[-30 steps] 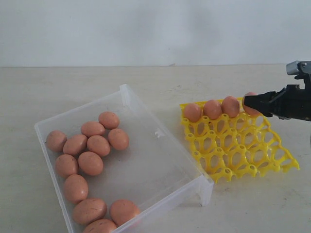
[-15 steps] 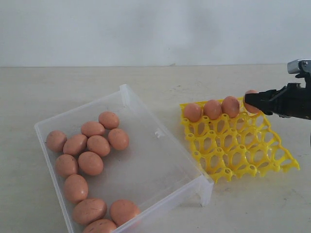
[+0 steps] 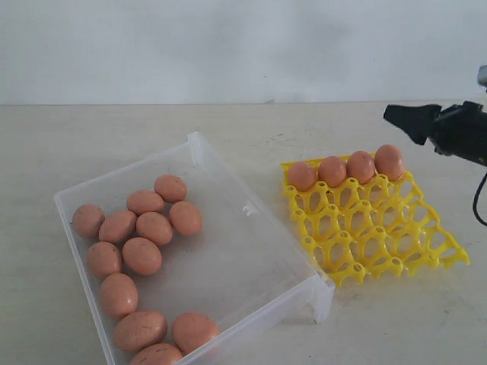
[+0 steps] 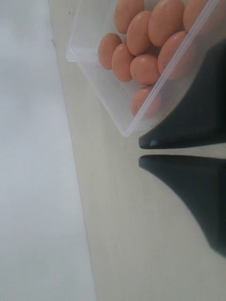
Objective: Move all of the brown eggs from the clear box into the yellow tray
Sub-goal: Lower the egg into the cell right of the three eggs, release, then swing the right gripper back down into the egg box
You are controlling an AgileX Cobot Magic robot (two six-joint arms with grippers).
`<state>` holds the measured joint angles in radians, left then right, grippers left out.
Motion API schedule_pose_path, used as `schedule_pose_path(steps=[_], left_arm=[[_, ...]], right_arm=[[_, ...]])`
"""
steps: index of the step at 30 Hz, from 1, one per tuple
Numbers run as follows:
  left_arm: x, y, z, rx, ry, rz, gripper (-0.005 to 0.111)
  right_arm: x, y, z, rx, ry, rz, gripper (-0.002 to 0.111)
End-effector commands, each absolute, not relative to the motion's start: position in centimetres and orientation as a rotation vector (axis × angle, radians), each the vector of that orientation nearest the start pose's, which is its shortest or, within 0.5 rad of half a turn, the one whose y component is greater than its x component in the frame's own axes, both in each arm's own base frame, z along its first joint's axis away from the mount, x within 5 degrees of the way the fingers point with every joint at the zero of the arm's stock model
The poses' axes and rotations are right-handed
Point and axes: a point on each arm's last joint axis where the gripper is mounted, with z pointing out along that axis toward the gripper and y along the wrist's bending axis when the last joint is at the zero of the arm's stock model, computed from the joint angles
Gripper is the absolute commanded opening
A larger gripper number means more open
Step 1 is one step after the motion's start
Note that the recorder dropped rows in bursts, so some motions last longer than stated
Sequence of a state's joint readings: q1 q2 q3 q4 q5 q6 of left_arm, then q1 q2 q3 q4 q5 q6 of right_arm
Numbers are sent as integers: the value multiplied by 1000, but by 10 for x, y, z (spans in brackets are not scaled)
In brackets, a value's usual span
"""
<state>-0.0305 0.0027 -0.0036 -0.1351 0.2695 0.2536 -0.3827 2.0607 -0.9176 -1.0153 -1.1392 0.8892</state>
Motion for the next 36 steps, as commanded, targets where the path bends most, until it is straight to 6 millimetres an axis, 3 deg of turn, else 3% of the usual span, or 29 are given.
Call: schedule_pose_path(steps=[1, 3, 4, 8, 12, 14, 15, 18, 23, 26, 29, 32, 34, 36], left_arm=[[55, -5, 190, 158, 1736, 29, 4], [55, -5, 190, 158, 1736, 29, 4], [55, -5, 190, 158, 1736, 29, 4], [55, -5, 190, 158, 1736, 29, 4], [55, -5, 190, 158, 1736, 29, 4], [55, -5, 190, 158, 1736, 29, 4], [55, -5, 190, 158, 1736, 29, 4], [55, -5, 190, 158, 1736, 29, 4], [55, -5, 190, 158, 1736, 29, 4], [55, -5, 190, 158, 1736, 29, 4], [55, -5, 190, 158, 1736, 29, 4], [55, -5, 190, 158, 1736, 29, 4], [55, -5, 190, 158, 1736, 29, 4], [55, -5, 190, 158, 1736, 29, 4]], right_arm=[[365, -55, 180, -63, 1645, 885, 23], [362, -29, 198, -304, 1663, 906, 3], [360, -16, 207, -397, 1659, 917, 0], [358, 50, 229, -670, 1729, 875, 0], [341, 143, 244, -987, 1809, 817, 0], [326, 189, 242, -1083, 1888, 786, 0], [321, 208, 241, -1040, 1931, 786, 0], [303, 244, 236, -1020, 1968, 758, 0], [273, 278, 236, -1238, 1836, 741, 0], [265, 288, 234, -1440, 1643, 568, 0], [265, 290, 230, -1552, 1468, 74, 0], [259, 294, 236, -1556, 1344, -449, 0], [256, 288, 246, -1489, 1309, -753, 0], [259, 276, 254, -1354, 1393, -912, 0]])
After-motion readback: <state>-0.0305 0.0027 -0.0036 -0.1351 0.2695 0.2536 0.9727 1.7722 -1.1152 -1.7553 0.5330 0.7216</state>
